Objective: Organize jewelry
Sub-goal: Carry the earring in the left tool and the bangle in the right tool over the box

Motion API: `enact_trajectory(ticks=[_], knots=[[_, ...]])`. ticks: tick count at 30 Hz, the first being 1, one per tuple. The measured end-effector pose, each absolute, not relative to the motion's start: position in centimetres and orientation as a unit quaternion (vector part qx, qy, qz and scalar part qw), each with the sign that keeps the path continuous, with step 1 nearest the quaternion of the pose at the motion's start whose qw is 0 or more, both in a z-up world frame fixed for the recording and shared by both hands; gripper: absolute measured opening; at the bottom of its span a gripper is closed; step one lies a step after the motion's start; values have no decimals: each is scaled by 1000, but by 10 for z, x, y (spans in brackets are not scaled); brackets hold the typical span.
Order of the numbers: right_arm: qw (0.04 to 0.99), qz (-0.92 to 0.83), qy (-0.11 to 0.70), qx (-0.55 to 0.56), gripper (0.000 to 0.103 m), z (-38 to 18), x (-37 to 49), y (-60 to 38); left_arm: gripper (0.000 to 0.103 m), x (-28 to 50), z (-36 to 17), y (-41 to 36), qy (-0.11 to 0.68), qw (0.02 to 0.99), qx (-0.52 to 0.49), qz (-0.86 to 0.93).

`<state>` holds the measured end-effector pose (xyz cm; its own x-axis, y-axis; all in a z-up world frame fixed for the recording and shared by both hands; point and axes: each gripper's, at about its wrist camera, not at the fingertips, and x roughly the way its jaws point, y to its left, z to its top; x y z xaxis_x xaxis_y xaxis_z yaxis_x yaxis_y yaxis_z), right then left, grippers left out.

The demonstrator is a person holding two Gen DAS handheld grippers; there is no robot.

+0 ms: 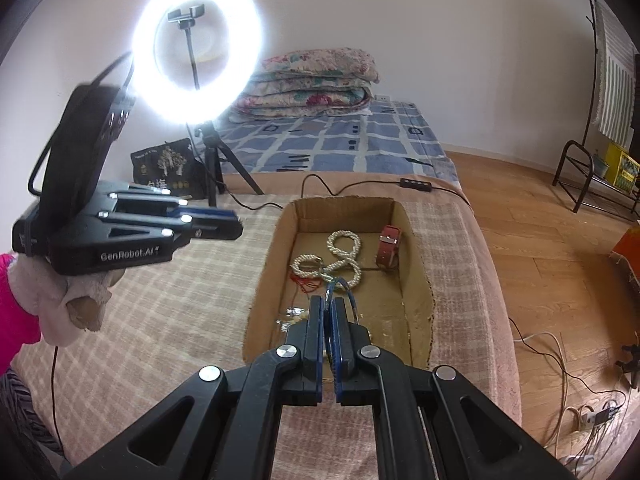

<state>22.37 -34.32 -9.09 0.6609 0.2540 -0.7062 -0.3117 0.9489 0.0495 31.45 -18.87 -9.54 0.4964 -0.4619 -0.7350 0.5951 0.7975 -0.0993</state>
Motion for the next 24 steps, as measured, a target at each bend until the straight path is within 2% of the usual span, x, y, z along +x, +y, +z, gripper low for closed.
enact_trajectory(ticks=[11,24], knots=[[907,156,390,-39,1,-108,239,-350,6,355,-119,-232,417,854,80,-302],[894,181,410,-14,1,-128,254,-347,6,371,-125,-240,419,858,82,-287]])
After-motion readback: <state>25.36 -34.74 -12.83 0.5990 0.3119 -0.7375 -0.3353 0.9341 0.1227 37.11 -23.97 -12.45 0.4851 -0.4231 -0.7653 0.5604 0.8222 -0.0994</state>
